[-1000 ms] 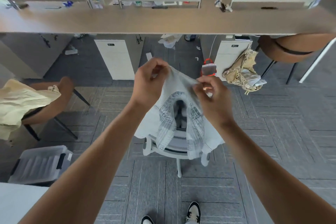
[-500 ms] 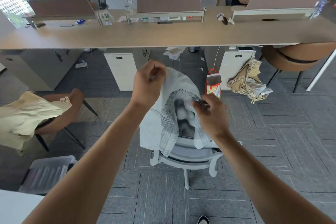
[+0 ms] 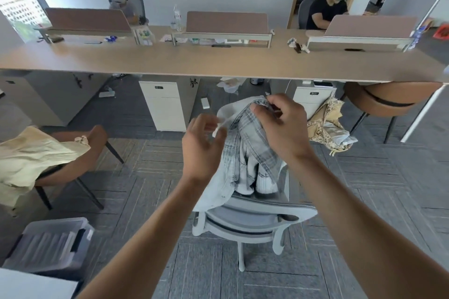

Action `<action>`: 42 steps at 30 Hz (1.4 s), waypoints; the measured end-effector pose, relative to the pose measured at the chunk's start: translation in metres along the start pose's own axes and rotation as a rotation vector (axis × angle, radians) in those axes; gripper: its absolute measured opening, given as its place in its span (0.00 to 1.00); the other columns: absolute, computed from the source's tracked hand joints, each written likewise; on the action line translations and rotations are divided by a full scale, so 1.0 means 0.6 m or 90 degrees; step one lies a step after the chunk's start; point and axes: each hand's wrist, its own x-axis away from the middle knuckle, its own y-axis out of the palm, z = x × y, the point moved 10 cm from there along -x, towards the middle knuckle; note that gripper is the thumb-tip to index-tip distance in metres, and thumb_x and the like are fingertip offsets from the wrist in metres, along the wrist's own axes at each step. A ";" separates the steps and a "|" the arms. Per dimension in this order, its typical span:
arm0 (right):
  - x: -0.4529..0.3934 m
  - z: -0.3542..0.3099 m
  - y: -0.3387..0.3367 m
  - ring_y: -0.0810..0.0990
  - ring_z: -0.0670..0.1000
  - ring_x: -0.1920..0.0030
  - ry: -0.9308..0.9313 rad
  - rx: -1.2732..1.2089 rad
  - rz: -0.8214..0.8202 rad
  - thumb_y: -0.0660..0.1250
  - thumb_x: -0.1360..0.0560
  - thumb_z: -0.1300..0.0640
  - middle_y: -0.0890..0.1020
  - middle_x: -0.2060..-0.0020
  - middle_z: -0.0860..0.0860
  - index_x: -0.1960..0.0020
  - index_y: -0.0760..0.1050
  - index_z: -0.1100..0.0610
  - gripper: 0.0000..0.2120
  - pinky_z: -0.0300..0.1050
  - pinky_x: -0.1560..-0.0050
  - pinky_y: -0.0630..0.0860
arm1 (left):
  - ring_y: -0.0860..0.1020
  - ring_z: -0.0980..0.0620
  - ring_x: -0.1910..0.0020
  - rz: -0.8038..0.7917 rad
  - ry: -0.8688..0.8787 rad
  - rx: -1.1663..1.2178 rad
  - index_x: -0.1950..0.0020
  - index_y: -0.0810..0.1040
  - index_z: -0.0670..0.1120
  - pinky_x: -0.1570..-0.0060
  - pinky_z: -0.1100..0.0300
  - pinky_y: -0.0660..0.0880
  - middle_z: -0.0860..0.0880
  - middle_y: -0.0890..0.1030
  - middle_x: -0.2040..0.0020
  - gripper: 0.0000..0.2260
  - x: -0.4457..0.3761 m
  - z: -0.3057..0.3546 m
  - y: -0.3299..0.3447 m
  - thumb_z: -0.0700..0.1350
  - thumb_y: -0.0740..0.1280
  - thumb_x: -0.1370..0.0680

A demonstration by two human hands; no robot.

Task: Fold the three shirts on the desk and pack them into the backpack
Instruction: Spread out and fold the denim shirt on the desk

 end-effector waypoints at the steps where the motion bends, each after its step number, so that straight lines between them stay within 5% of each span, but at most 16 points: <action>1: -0.006 -0.002 -0.002 0.73 0.63 0.63 -0.002 0.004 0.000 0.73 0.22 0.53 0.76 0.64 0.63 0.58 0.74 0.67 0.18 0.56 0.63 0.72 | 0.81 0.53 0.52 0.003 0.025 -0.008 0.48 0.81 0.44 0.51 0.58 0.79 0.51 0.82 0.53 0.03 0.015 0.006 0.004 0.42 0.72 0.21; 4: -0.023 -0.004 -0.009 0.71 0.64 0.66 0.000 -0.003 -0.006 0.73 0.22 0.52 0.74 0.65 0.65 0.58 0.73 0.69 0.20 0.57 0.64 0.71 | 0.80 0.56 0.51 -0.023 0.024 -0.053 0.47 0.81 0.46 0.50 0.57 0.79 0.53 0.81 0.51 0.06 0.051 -0.006 0.035 0.41 0.74 0.22; 9: -0.030 -0.011 -0.035 0.65 0.49 0.68 0.009 -0.023 0.005 0.73 0.21 0.55 0.71 0.67 0.65 0.61 0.71 0.68 0.19 0.46 0.67 0.63 | 0.77 0.54 0.45 -0.040 -0.070 -0.117 0.37 0.77 0.50 0.50 0.59 0.75 0.55 0.78 0.43 0.18 0.064 -0.049 0.088 0.47 0.76 0.25; 13: -0.038 0.001 -0.072 0.64 0.47 0.70 0.019 -0.045 0.020 0.73 0.21 0.56 0.67 0.71 0.53 0.63 0.69 0.65 0.19 0.45 0.67 0.62 | 0.76 0.50 0.43 -0.009 -0.075 -0.148 0.37 0.76 0.49 0.53 0.54 0.76 0.52 0.77 0.41 0.19 0.049 -0.057 0.117 0.48 0.76 0.26; 24: -0.065 0.066 -0.156 0.61 0.48 0.73 0.034 -0.057 0.038 0.72 0.20 0.55 0.65 0.73 0.51 0.61 0.67 0.68 0.22 0.41 0.71 0.60 | 0.81 0.54 0.61 0.041 -0.005 -0.087 0.47 0.85 0.45 0.62 0.53 0.79 0.53 0.84 0.57 0.09 0.024 -0.020 0.152 0.42 0.69 0.25; 30: -0.053 0.131 -0.119 0.63 0.47 0.74 0.066 -0.050 -0.053 0.71 0.18 0.52 0.69 0.73 0.52 0.57 0.73 0.68 0.20 0.42 0.72 0.61 | 0.68 0.54 0.74 -0.011 -0.104 0.020 0.55 0.85 0.47 0.74 0.58 0.64 0.51 0.79 0.70 0.04 -0.017 -0.032 0.099 0.39 0.73 0.22; 33: -0.049 0.148 -0.083 0.63 0.46 0.72 0.064 -0.053 -0.087 0.71 0.19 0.52 0.68 0.72 0.53 0.58 0.71 0.67 0.20 0.44 0.70 0.62 | 0.69 0.57 0.74 0.021 -0.112 0.037 0.50 0.84 0.46 0.74 0.63 0.66 0.54 0.79 0.70 0.07 -0.048 -0.020 0.052 0.36 0.69 0.21; 37: -0.058 0.147 -0.020 0.60 0.43 0.72 0.060 -0.085 -0.139 0.70 0.18 0.56 0.65 0.74 0.43 0.62 0.66 0.58 0.18 0.38 0.72 0.59 | 0.67 0.39 0.73 -0.007 -0.048 0.018 0.44 0.80 0.47 0.74 0.51 0.66 0.34 0.72 0.68 0.10 -0.091 0.007 0.012 0.35 0.64 0.18; 42: -0.080 0.114 0.058 0.62 0.42 0.75 0.043 -0.093 -0.191 0.66 0.16 0.55 0.66 0.72 0.44 0.59 0.64 0.51 0.16 0.35 0.72 0.62 | 0.69 0.32 0.67 -0.024 -0.039 -0.014 0.44 0.80 0.50 0.69 0.41 0.68 0.32 0.72 0.64 0.13 -0.128 -0.006 -0.042 0.35 0.60 0.15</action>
